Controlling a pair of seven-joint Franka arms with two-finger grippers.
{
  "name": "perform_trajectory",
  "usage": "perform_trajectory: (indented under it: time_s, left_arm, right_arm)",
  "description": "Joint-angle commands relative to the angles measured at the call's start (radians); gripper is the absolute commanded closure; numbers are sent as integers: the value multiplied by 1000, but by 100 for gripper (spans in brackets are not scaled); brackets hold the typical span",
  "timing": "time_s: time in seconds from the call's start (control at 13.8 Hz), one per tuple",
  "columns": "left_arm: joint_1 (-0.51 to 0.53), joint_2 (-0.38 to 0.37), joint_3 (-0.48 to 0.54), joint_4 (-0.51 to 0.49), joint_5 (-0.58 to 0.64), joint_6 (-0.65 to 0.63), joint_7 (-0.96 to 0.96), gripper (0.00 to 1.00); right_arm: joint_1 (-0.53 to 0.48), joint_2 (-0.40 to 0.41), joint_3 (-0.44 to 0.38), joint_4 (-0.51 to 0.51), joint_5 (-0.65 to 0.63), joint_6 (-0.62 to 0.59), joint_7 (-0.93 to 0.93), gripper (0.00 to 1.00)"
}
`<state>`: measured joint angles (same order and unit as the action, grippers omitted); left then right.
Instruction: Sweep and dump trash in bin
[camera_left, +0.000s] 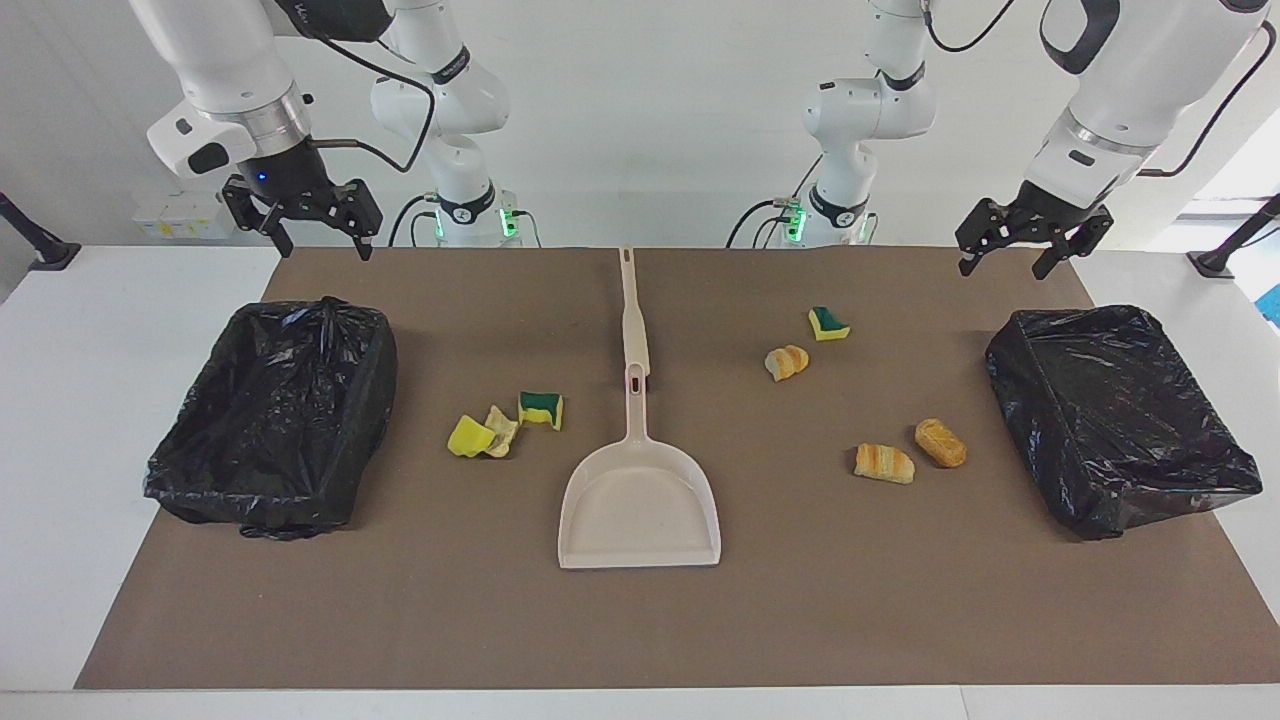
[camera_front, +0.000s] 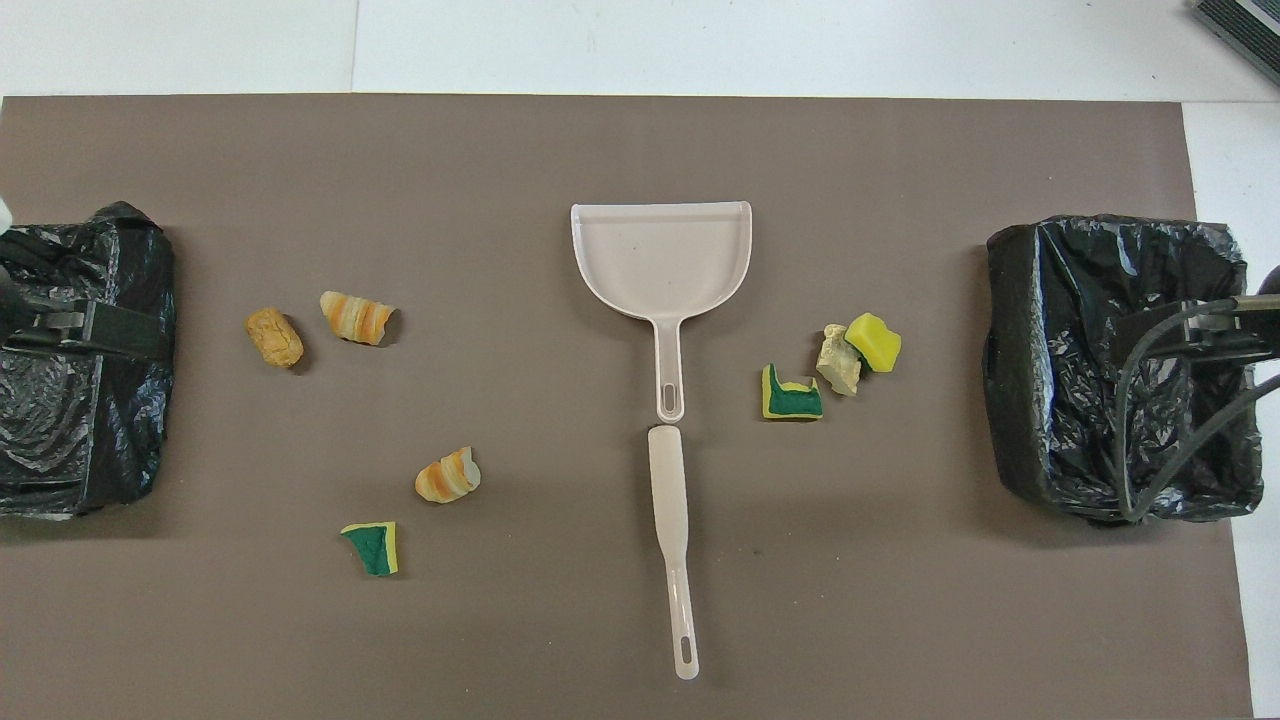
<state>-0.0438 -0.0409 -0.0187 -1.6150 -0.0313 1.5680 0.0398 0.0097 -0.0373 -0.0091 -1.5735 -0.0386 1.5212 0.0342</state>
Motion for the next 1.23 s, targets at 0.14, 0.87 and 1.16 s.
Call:
perform_trajectory:
  time_s: [0.14,0.87,1.16]
  left_arm:
    - [-16,1,-7,12,5,-26,5,0]
    - [-19,-26,-9,-42,-75,-17,9,0]
    - [-109,-54,-7,-88,-79,-3,-5,0]
  right_arm:
    - [-10,-12,6,-5,-4,-6,-30,0]
    - [-5,-61,5,-84,-4,2,-28,0]
    - [4,5,14,-79,-3,63,-17,0]
